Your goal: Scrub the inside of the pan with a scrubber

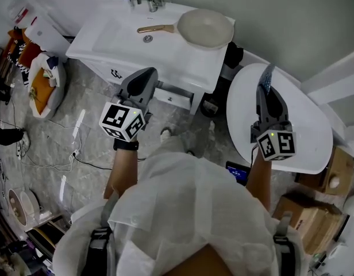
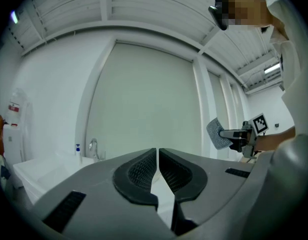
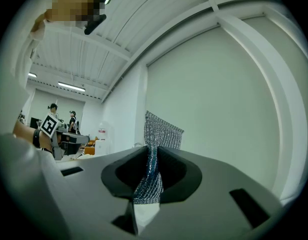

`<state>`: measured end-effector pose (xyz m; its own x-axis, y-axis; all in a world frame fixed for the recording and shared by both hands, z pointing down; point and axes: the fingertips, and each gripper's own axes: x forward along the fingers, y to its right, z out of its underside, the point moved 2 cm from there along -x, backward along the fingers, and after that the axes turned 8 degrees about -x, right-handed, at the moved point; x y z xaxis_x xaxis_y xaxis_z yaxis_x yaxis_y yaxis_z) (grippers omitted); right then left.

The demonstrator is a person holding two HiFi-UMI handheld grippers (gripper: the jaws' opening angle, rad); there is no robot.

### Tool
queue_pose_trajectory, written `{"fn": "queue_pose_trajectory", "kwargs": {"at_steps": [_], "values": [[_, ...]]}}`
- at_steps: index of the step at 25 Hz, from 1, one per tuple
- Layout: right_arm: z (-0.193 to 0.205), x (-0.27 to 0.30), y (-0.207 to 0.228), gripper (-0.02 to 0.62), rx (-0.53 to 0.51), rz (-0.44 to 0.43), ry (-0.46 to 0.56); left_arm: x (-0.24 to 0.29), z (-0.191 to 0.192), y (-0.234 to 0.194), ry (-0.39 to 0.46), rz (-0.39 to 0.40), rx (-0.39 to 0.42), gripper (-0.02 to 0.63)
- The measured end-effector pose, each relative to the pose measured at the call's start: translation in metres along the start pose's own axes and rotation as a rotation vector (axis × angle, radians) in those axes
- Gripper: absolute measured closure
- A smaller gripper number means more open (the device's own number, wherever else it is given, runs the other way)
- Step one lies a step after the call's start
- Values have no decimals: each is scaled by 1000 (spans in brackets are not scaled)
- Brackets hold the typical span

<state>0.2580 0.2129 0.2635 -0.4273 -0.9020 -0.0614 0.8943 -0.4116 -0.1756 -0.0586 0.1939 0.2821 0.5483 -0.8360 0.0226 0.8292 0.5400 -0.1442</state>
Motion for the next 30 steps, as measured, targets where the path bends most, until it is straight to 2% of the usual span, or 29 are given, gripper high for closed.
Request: {"fn": "queue_pose_trajectory", "kwargs": {"at_steps": [4, 8, 12, 17, 23, 30], "values": [[-2, 28, 7, 541, -6, -10, 9, 5, 6, -25, -5, -41, -24, 578], [2, 67, 11, 541, -8, -12, 3, 25, 6, -57, 5, -46, -49, 578], [11, 118, 17, 541, -25, -14, -21, 65, -4, -91, 70, 24, -93, 577], [9, 182, 29, 541, -49, -1, -35, 121, -27, -135, 107, 86, -77, 577], [13, 238, 46, 541, -44, 50, -53, 169, -39, -183, 97, 117, -78, 577], [24, 277, 54, 541, -50, 107, -84, 213, -48, -228, 89, 151, -84, 577]]}}
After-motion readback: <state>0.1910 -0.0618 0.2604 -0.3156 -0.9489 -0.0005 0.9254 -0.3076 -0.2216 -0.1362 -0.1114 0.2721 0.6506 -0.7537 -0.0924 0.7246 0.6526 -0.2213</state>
